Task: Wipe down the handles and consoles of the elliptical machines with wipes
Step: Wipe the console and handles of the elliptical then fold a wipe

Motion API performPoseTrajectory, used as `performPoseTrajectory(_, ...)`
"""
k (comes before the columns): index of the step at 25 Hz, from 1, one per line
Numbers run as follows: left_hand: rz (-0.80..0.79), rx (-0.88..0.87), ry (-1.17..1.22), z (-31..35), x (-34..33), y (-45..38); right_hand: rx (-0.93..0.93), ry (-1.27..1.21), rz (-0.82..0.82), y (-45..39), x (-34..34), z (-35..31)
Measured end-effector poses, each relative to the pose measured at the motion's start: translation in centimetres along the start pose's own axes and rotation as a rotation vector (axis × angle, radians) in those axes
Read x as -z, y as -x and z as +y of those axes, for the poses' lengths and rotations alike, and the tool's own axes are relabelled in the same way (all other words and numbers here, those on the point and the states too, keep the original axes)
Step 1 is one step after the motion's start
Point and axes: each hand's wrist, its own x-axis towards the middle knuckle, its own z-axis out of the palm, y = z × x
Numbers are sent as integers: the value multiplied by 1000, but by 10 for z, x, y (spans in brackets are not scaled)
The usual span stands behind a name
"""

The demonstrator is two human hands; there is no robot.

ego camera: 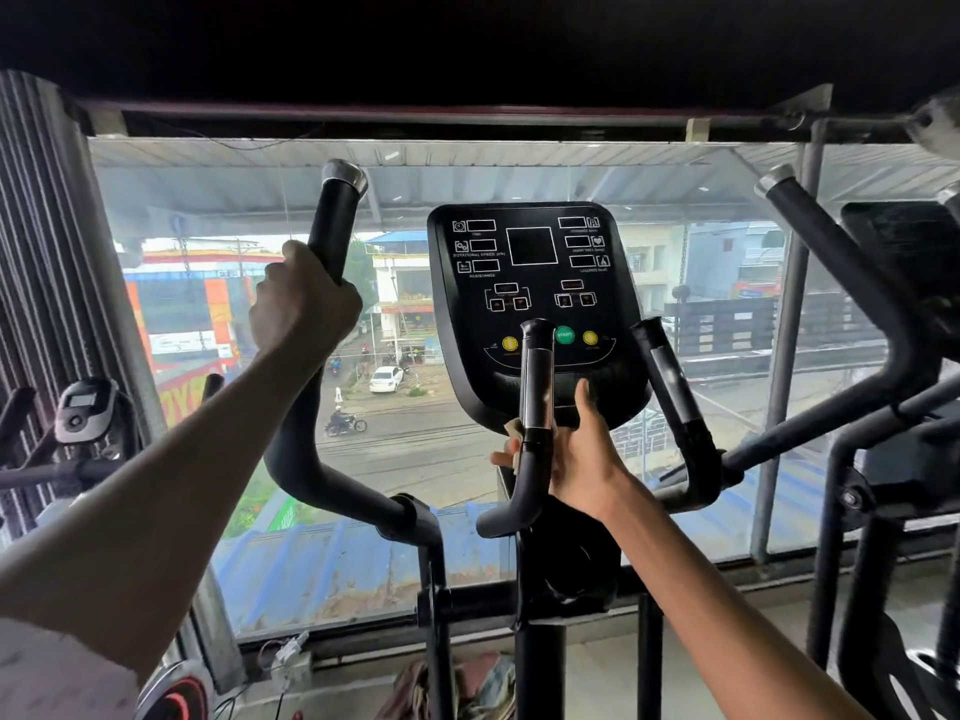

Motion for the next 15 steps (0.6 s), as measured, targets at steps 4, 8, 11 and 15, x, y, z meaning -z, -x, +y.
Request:
performPoseTrajectory(4,4,1,-9,0,-2,-1,70,280,149,2,-12,-17)
performPoseTrajectory(8,18,10,-23,-1,-2,0,412,681,653,13,-27,6)
performPoseTrajectory(11,27,16,-34,2,-1,2,709,931,951,17,-34,52)
performPoseTrajectory(15,27,23,-30,2,-1,2,986,920,918,19,-27,109)
